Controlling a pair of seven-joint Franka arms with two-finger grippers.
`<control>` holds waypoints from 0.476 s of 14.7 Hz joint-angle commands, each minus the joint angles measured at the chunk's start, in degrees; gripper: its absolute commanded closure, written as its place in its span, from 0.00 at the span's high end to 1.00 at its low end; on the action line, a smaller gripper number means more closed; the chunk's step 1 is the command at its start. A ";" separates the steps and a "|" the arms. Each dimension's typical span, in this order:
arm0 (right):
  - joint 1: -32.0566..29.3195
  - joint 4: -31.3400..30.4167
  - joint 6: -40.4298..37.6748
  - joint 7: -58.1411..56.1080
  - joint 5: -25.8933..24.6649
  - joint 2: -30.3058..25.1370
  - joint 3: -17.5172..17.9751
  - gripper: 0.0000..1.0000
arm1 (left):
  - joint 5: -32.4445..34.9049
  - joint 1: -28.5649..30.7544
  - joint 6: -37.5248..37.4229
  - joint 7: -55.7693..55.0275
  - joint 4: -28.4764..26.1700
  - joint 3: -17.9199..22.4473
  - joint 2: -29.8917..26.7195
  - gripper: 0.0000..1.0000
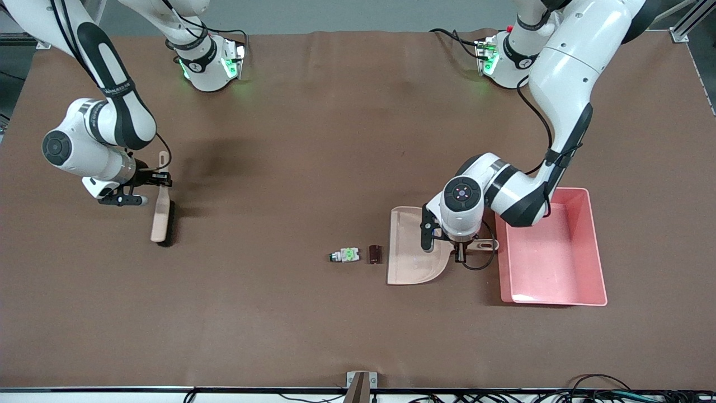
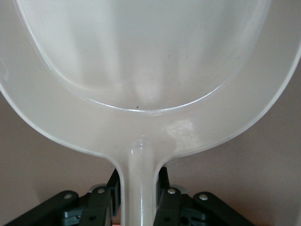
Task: Clean e-waste and dump in bin
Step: 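Lift the white brush by its handle with the right gripper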
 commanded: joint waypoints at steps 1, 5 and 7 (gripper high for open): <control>-0.52 -0.70 0.97 -0.16 -0.65 -0.10 0.30 0.13 | 1.15 -0.29 -0.53 0.73 1.15 0.00 0.65 0.24; -0.52 -0.61 0.70 0.02 -0.56 -0.19 0.39 0.00 | 0.80 -0.29 -0.53 0.38 1.23 -0.09 0.73 0.22; -0.52 -0.34 0.35 0.19 0.05 -0.19 0.39 0.00 | 0.54 -0.55 -0.53 0.20 1.32 -0.09 0.73 0.22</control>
